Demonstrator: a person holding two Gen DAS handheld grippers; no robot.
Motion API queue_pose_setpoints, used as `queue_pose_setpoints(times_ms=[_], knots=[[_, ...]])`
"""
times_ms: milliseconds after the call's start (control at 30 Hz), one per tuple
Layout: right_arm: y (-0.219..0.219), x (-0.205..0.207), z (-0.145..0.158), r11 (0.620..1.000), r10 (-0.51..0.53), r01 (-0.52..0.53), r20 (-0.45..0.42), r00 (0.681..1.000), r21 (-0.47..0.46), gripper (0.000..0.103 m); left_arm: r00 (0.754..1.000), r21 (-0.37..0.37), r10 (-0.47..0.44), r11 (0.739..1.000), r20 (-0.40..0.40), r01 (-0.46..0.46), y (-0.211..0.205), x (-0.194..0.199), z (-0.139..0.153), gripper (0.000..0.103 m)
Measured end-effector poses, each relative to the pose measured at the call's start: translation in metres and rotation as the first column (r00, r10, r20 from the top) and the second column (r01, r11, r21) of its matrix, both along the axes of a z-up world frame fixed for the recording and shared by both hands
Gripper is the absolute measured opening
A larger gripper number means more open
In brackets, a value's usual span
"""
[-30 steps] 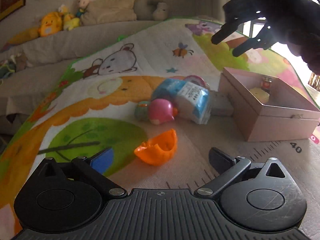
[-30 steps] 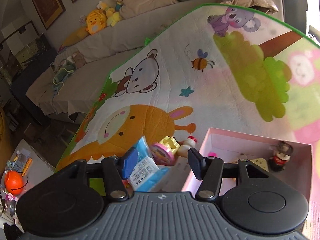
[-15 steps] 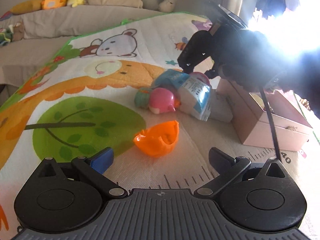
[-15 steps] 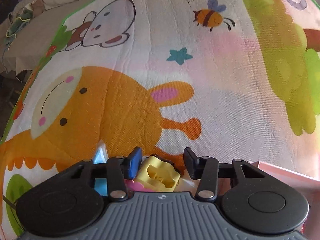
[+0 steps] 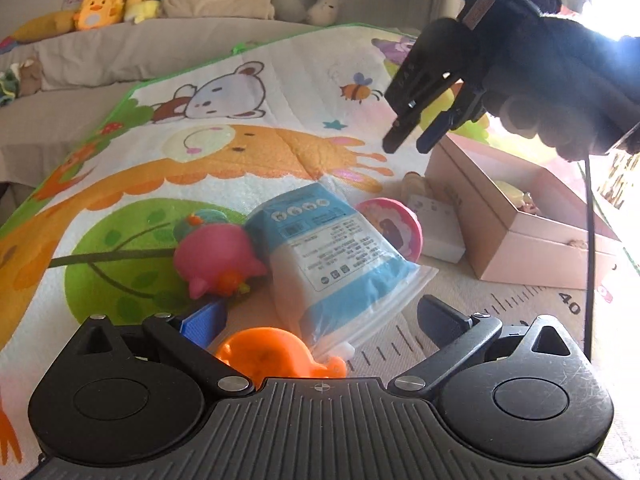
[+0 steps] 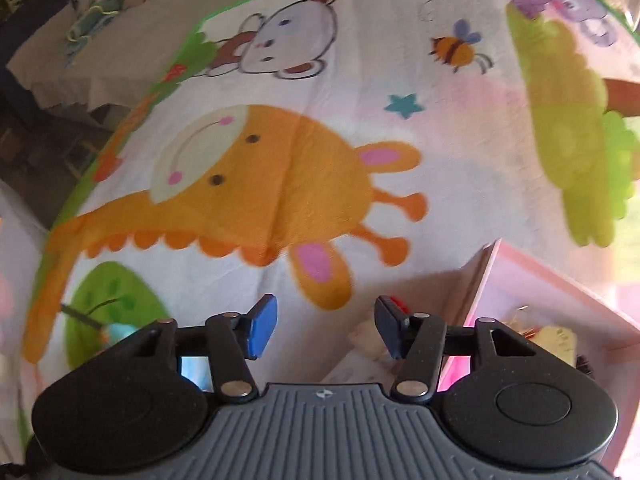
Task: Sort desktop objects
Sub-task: 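Grasp yellow cheese keychain toy with right tool and lift it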
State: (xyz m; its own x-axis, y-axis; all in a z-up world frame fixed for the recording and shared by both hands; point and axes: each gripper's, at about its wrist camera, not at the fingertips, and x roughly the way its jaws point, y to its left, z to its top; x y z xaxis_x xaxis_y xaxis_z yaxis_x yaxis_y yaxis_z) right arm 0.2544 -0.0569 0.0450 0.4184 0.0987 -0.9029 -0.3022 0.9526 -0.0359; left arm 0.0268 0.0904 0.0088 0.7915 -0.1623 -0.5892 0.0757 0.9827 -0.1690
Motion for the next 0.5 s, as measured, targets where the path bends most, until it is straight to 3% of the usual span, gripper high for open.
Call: queue_pose_setpoints(times_ms=[33,67,133,267,500], knots=[[-0.002,0.008,-0.007,0.999,-0.024,0.023,-0.005,1.000,-0.022,0.024,1.000,-0.003,0.000,1.000,-0.004,0.000,0.001,0.001,0.000,0.103],[-0.008,0.016,-0.014,0.998,-0.057,0.057,-0.021,0.998,-0.015,0.021,1.000,-0.008,-0.001,1.000,-0.008,0.001,0.001,0.001,0.000,0.103],[-0.015,0.025,-0.027,0.996,-0.087,0.087,-0.055,0.995,0.007,0.021,1.000,-0.023,0.002,1.000,-0.020,-0.002,0.003,0.003,-0.001,0.103],[-0.002,0.012,-0.036,0.996,-0.019,0.018,-0.004,1.000,-0.091,0.019,1.000,-0.033,0.004,0.999,-0.024,-0.005,0.005,0.003,-0.002,0.103],[0.015,-0.042,-0.044,0.992,0.116,-0.120,-0.095,0.989,-0.039,0.019,1.000,-0.056,0.011,0.998,-0.023,-0.012,0.009,0.003,-0.002,0.103]])
